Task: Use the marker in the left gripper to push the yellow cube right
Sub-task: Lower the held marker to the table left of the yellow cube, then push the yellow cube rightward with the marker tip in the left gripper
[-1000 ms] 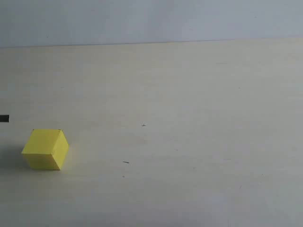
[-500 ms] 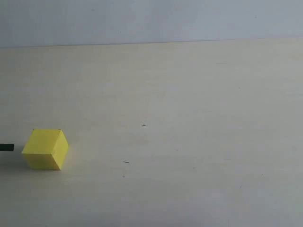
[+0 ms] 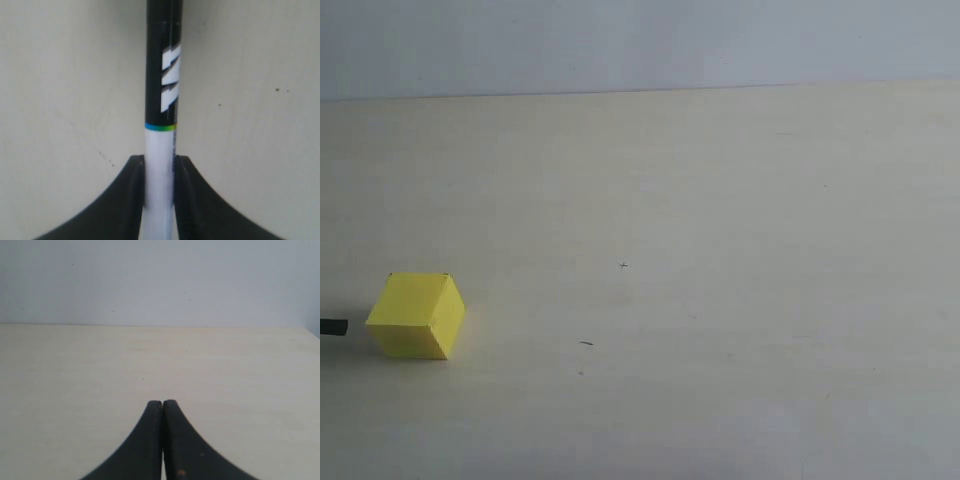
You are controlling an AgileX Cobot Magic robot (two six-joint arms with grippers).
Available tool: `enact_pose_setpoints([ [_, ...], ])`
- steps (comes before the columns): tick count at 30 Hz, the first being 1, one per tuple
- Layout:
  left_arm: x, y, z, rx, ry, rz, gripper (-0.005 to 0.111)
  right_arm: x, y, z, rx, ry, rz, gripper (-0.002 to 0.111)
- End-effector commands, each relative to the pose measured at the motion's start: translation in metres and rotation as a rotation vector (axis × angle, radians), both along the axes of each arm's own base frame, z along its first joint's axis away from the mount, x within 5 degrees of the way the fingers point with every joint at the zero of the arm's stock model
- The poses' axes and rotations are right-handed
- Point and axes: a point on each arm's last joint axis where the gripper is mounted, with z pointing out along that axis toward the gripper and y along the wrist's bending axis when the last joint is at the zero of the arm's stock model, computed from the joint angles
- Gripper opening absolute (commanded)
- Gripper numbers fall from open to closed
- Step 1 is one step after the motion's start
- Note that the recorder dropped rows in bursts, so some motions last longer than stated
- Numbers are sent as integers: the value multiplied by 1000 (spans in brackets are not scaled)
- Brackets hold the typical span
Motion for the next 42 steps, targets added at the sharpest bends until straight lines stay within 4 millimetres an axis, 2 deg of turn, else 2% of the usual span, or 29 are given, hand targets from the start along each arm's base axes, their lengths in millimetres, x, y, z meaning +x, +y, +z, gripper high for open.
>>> enact_pose_setpoints([
  [1, 0, 5, 0, 6, -10, 18, 0, 0, 0, 0, 0, -14, 6, 0],
  [9, 1, 5, -9, -7, 11, 51, 0, 0, 0, 0, 0, -14, 6, 0],
  [11, 1, -1, -13, -36, 30, 72, 0, 0, 0, 0, 0, -14, 6, 0],
  [14, 1, -26, -14, -87, 57, 47, 0, 0, 0, 0, 0, -14, 6, 0],
  [17, 0, -63, -14, -103, 56, -66, 0, 0, 0, 0, 0, -14, 6, 0],
  [20, -1, -90, -13, -92, 33, -146, 0, 0, 0, 0, 0, -14, 6, 0],
  [24, 0, -89, -12, -47, 8, -105, 0, 0, 0, 0, 0, -14, 6, 0],
  [30, -8, -77, -13, -19, 99, 16, 0, 0, 0, 0, 0, -14, 6, 0],
  [33, -1, -69, -10, 61, -13, 164, 0, 0, 0, 0, 0, -14, 6, 0],
  [35, 3, -64, -9, 112, -60, 185, 0, 0, 0, 0, 0, -14, 6, 0],
  [38, 9, -74, -9, 28, -128, 175, 0, 0, 0, 0, 0, -14, 6, 0],
  [42, 3, -118, -15, -50, -124, 20, 0, 0, 0, 0, 0, -14, 6, 0],
])
